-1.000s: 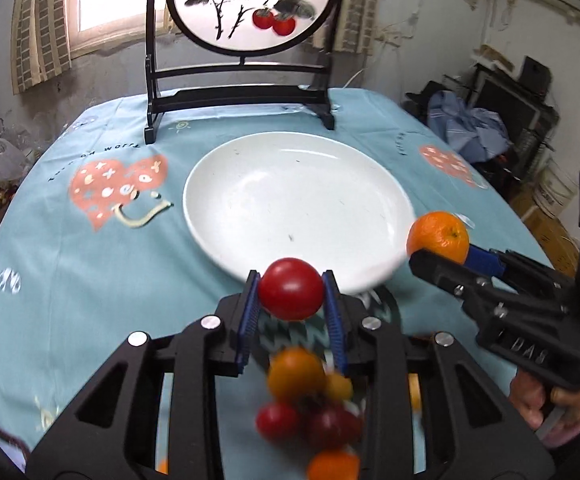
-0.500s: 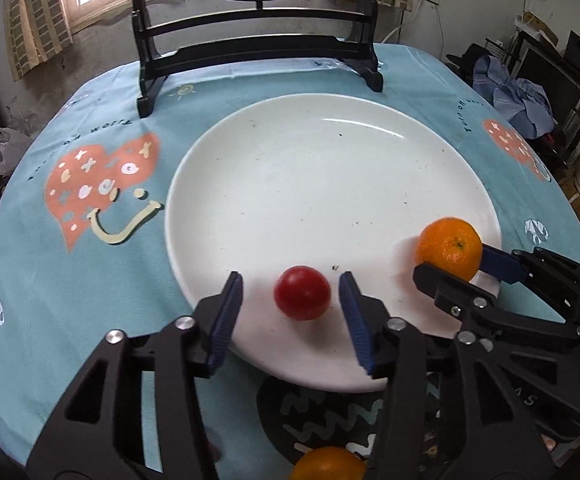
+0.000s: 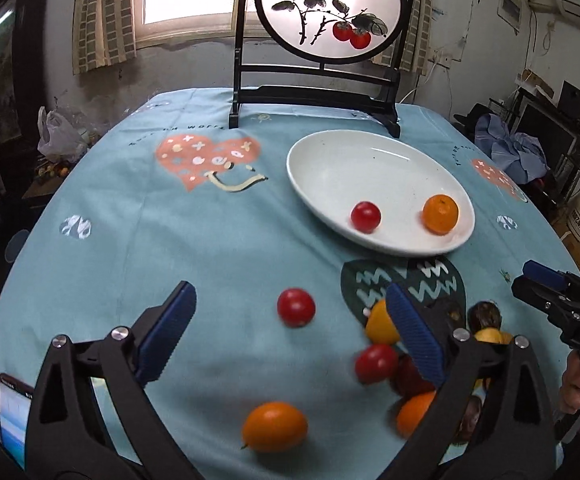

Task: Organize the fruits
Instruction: 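Grasp a yellow-orange citrus with the left tool while the right tool grasps another orange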

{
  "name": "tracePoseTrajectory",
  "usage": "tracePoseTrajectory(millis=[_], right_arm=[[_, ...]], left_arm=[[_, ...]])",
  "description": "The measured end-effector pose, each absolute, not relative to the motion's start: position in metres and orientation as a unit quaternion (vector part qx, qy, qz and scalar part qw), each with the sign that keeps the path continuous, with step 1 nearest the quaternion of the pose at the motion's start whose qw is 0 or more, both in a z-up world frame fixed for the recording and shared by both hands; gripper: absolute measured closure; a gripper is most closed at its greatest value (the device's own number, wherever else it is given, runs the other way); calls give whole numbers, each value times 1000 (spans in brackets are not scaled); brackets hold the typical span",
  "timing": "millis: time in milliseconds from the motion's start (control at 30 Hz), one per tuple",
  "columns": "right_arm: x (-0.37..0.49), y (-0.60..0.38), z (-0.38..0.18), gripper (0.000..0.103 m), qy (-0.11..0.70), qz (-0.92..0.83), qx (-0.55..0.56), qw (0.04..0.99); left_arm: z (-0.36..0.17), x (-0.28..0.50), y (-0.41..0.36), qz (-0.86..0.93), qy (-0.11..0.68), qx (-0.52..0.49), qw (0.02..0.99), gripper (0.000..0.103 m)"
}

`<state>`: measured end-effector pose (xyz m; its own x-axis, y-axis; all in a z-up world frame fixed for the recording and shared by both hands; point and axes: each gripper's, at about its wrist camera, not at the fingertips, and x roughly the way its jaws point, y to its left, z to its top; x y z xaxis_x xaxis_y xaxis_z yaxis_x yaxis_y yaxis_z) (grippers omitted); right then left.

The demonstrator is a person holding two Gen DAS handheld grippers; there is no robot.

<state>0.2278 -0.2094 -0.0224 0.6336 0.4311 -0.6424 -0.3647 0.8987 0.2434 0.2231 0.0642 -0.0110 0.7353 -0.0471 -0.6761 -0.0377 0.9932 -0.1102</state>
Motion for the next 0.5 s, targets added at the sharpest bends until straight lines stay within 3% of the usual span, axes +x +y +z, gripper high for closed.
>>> tracePoseTrajectory(millis=[200,500], right_arm=[[201,-223,-41,36,402,268,102,869],[186,-220,-50,36,430,269,97,857]], left_arm=[[-30,189,76,-3,368,-65,928,6],[-37,180,75,-13,379,-39,925,6]])
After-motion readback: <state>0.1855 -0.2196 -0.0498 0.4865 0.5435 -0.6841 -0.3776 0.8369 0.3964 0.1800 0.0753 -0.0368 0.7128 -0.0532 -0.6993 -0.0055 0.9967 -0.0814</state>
